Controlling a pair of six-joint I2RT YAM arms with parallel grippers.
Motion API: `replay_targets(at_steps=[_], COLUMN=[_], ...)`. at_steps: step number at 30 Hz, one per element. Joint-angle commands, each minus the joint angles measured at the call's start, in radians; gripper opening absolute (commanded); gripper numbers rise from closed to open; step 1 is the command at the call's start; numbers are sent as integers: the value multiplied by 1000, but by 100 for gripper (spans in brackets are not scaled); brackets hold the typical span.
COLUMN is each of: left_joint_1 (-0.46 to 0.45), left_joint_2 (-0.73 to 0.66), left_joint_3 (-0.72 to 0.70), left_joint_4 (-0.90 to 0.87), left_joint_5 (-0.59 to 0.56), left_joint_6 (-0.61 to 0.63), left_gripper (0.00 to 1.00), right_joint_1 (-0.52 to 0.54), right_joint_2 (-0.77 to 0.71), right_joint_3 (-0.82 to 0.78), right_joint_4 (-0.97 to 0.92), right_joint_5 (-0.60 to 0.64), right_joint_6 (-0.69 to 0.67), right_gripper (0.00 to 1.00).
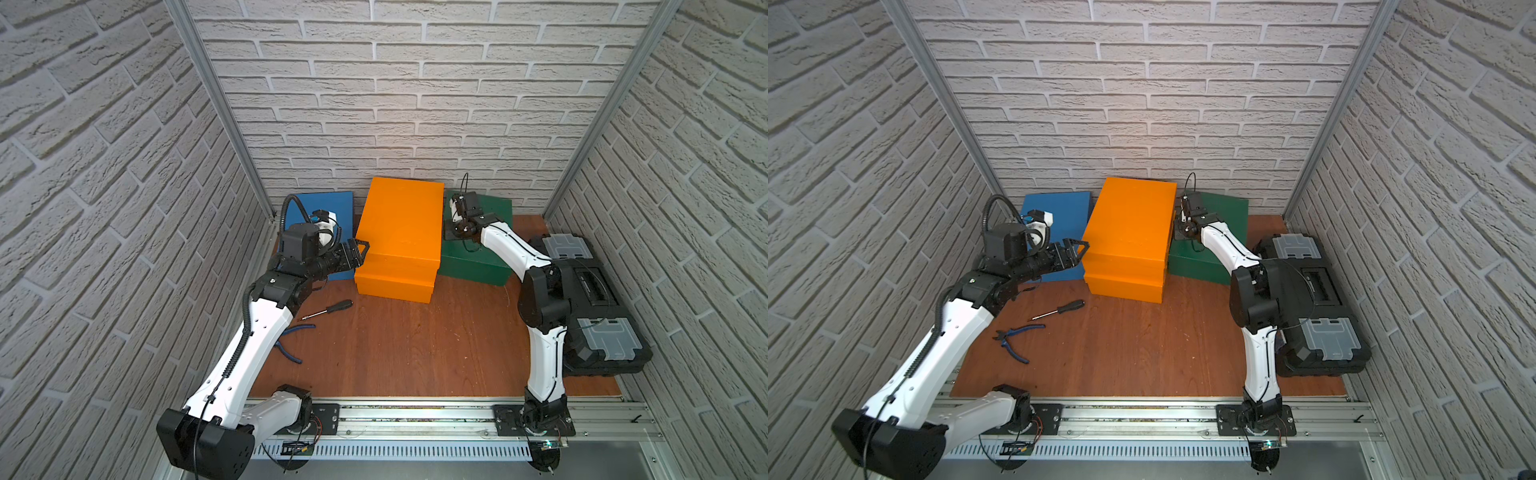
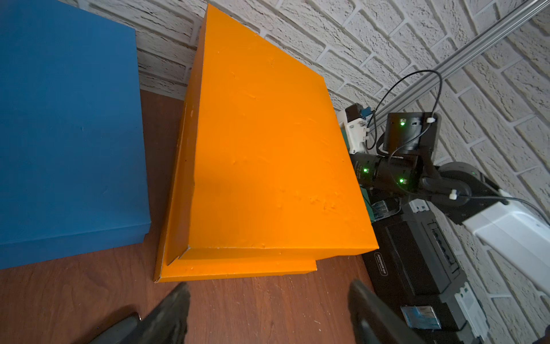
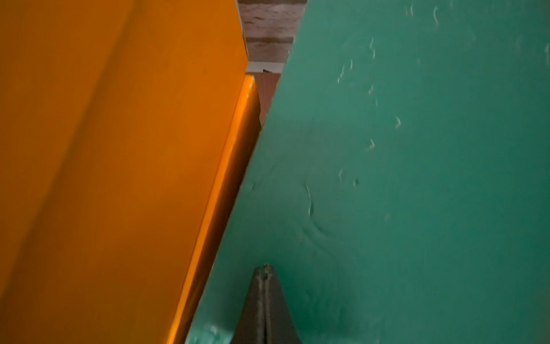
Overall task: Stack the shoeboxes
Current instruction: Move the shoebox to the center of the board.
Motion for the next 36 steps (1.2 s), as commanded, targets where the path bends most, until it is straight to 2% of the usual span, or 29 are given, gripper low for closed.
replay_targets(at_steps=[1,6,17,27,36], left_joint_1=[6,10,29,42,44], left_joint_2=[-1,-3,-18,-67,-123], left_joint_3=[15,13,24,-7,-34], left_joint_4=[50,44,-4,-27,-28], left_joint_5=[-20,-20,-16,1,10], left_joint_6=[19,16,21,16,-11], left_gripper=[83,83,83,84,84], right_joint_1=[1,2,3,21,73], right_joint_2=[-5,3,-74,-267,-455], right_joint_3=[42,7,-250,-592,-809], right_joint_4=[49,28,75,90,73], right_joint_5=[51,152,129,179,129], right_joint_6=[-26,17,94,206,262], right_gripper=[3,3,3,3,3])
